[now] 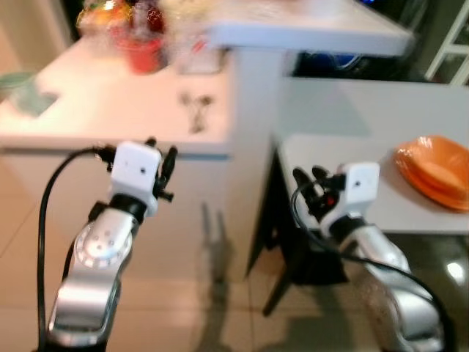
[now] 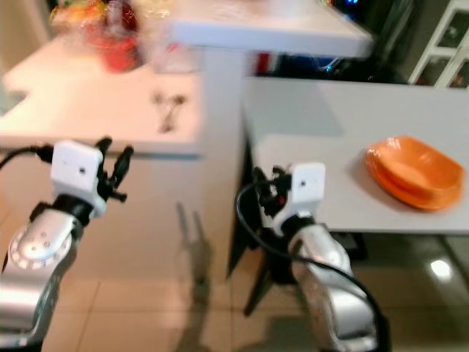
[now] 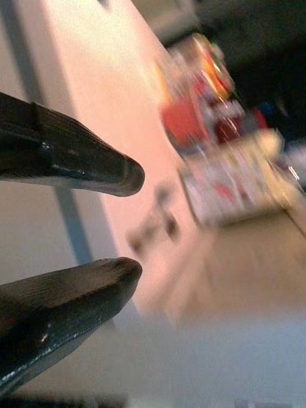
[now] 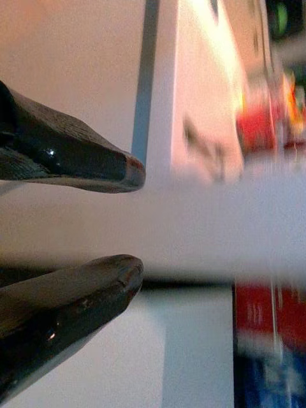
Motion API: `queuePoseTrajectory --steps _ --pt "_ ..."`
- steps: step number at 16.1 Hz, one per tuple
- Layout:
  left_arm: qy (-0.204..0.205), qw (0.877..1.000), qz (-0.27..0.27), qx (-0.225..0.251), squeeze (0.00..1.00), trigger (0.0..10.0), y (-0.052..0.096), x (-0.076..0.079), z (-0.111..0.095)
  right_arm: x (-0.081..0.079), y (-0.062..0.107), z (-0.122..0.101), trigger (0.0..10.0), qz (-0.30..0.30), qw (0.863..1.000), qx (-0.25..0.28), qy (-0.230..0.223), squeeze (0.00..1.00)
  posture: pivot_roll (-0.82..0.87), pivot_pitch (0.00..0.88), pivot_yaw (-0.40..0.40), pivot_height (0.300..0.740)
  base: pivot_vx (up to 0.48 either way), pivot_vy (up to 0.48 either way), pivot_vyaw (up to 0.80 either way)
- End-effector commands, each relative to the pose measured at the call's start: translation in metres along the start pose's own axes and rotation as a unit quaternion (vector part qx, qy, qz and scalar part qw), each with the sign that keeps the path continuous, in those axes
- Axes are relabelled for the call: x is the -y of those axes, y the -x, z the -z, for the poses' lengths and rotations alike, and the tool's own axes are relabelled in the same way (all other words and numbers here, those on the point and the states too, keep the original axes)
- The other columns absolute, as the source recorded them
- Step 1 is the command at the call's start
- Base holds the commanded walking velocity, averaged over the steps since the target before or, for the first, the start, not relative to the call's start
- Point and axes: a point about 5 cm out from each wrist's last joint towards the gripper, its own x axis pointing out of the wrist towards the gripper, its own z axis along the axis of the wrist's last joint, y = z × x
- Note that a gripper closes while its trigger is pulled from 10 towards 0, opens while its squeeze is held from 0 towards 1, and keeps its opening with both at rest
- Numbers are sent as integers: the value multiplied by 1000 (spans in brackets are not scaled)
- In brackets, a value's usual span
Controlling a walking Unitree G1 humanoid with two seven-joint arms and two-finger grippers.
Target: Setting the table
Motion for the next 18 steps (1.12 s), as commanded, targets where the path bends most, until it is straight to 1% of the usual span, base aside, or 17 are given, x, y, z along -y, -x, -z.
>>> queuePoseTrajectory --steps 1,3,4,5,6,7,8,9,10,11,12,13,14,15,16,18 --pt "-4 1000 -8 6 0 10000 -3 -1 -2 6 -1 0 10000 11 1000 -10 17 0 66 0 -47 740 0 435 0" --pt "1 1000 -8 10 0 10000 -5 1 -3 5 -3 -2 10000 6 999 -11 47 0 57 0 -45 740 0 433 0" --pt "1 1000 -7 6 0 10000 -4 4 0 6 -4 -4 10000 13 997 3 73 0 59 0 -44 740 0 431 0" --pt "4 1000 -1 4 0 10000 -4 7 1 10 -6 -6 10000 43 994 9 103 0 63 0 -42 740 0 428 0" --pt "9 1000 2 8 0 10000 -4 9 -2 12 -8 -6 10000 44 994 1 96 0 64 0 -45 740 0 435 0" --pt "9 1000 -4 11 0 10000 -5 8 -3 12 -10 -8 10000 45 995 7 87 0 64 0 -48 740 0 416 0" --pt "2 1000 -28 8 0 10000 -5 4 -2 12 -11 -10 10000 44 996 13 82 0 64 0 -48 740 0 0 0" --pt "-16 999 -40 9 0 10000 -6 4 -3 10 -12 -12 10000 34 996 21 80 0 70 0 -61 740 0 -341 0" --pt "-19 999 -48 12 0 10000 -6 4 -5 9 -12 -13 10000 32 996 23 78 0 73 0 -65 740 0 -480 0" --pt "-8 998 -63 12 0 10000 -5 2 -5 9 -14 -15 10000 31 996 27 76 0 74 0 -64 740 0 -480 0" --pt "24 997 -74 11 0 10000 -5 2 -4 10 -16 -18 10000 33 996 33 74 0 82 0 -69 740 0 0 0" --pt "9 997 -76 12 0 10000 -6 1 -6 10 -18 -21 10000 36 996 38 69 0 88 0 -71 740 0 0 0" --pt "-43 996 -78 17 0 10000 -6 1 -9 12 -22 -27 10000 41 996 48 62 0 91 0 -68 740 0 0 0" --pt "-59 995 -74 15 0 10000 -7 1 -8 12 -23 -28 10000 40 996 50 61 0 89 0 -67 740 0 0 0" --pt "-35 997 -69 21 0 10000 -10 0 -9 11 -25 -31 10000 44 995 56 65 0 72 0 -56 740 0 0 0" --pt "-4 997 -64 31 0 10000 -13 1 -13 15 -26 -36 10000 56 994 63 69 0 68 0 -58 740 0 0 0"
